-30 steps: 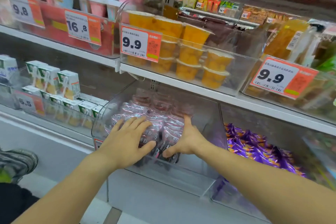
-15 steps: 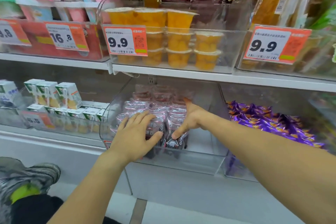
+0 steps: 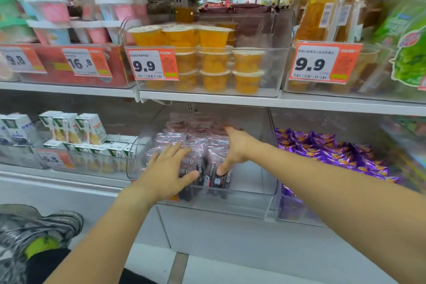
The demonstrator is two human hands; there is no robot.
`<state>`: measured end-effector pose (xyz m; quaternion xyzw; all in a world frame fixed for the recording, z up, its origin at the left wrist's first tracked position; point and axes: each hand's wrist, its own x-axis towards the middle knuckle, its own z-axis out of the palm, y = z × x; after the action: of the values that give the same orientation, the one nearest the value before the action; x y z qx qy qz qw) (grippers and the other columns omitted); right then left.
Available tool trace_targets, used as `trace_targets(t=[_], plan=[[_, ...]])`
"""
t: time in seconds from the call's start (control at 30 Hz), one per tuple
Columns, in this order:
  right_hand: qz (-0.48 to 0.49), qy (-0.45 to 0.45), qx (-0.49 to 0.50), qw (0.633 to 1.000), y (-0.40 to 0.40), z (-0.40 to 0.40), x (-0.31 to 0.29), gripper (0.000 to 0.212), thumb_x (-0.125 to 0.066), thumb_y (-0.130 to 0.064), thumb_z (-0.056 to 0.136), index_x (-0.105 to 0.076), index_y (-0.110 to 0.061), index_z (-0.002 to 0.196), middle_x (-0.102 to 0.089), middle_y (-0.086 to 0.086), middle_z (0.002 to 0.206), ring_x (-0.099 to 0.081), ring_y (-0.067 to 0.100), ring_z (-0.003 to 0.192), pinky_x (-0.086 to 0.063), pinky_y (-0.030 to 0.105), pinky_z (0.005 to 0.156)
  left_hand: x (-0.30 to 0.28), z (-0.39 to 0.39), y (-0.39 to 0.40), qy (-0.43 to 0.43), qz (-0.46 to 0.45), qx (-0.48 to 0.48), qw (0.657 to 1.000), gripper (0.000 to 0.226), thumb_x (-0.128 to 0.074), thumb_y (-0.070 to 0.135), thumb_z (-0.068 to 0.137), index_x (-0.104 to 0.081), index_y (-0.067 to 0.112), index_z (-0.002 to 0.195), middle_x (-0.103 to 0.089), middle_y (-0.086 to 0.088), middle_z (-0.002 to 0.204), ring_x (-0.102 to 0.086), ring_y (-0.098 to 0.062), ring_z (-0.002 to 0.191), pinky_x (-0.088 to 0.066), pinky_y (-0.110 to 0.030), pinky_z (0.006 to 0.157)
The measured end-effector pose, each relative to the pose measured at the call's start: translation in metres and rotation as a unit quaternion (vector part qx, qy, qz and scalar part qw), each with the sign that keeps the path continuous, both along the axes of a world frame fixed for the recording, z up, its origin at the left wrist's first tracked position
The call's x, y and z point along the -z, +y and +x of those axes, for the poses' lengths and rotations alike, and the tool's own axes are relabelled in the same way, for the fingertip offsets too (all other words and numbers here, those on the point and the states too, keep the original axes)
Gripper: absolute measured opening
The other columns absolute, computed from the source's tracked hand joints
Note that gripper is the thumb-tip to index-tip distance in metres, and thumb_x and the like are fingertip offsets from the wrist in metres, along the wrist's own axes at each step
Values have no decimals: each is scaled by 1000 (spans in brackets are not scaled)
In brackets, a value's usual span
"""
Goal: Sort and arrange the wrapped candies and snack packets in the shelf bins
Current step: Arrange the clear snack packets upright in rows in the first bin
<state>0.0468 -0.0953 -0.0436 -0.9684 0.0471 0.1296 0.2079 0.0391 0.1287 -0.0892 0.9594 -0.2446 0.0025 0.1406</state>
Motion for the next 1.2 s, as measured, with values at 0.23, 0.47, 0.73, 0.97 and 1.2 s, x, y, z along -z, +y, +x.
trace_targets(t=[0.23, 0.47, 0.73, 0.97, 1.2], plan=[[-193, -234, -84, 949, 11, -31, 23, 67, -85, -38, 67, -49, -15, 117, -40, 8, 122, -44, 30, 112, -44, 40, 85, 8, -40, 3, -231, -65, 29, 970, 42, -69, 50, 81, -60, 21, 110, -53, 6, 105, -50, -20, 101, -43, -35, 85], [-82, -203, -185, 958, 8, -21, 33, 30, -81, -21, 71, -54, -26, 84, -53, -4, 89, -54, 23, 93, -53, 39, 78, 30, -40, 24, -213, -16, -3, 977, 33, -76, 50, 74, -63, 25, 92, -56, 11, 88, -53, -19, 87, -40, -32, 75], [3, -281, -182, 942, 0, -57, 13, 20, -71, -39, 85, -63, -21, 90, -57, -8, 86, -57, 16, 85, -51, 40, 78, 42, -38, 18, -252, 18, -10, 968, 38, -93, 31, 59, -66, 23, 84, -63, 8, 79, -57, -24, 79, -29, -33, 73], [-102, -189, -171, 961, -3, -115, 43, 25, -51, -47, 97, -55, -27, 112, -60, -8, 108, -59, 20, 103, -47, 37, 83, 46, -38, 16, -236, -28, -15, 971, 34, -88, 19, 68, -56, 24, 78, -59, 13, 76, -51, -18, 78, -26, -31, 73], [-26, -250, -88, 964, -2, -110, 48, 14, -49, -31, 101, -63, -26, 104, -62, -8, 101, -59, 21, 98, -47, 38, 78, 36, -24, 9, -219, -55, -21, 974, 38, -85, 7, 65, -52, 24, 73, -57, 15, 73, -48, -18, 75, -23, -32, 69]])
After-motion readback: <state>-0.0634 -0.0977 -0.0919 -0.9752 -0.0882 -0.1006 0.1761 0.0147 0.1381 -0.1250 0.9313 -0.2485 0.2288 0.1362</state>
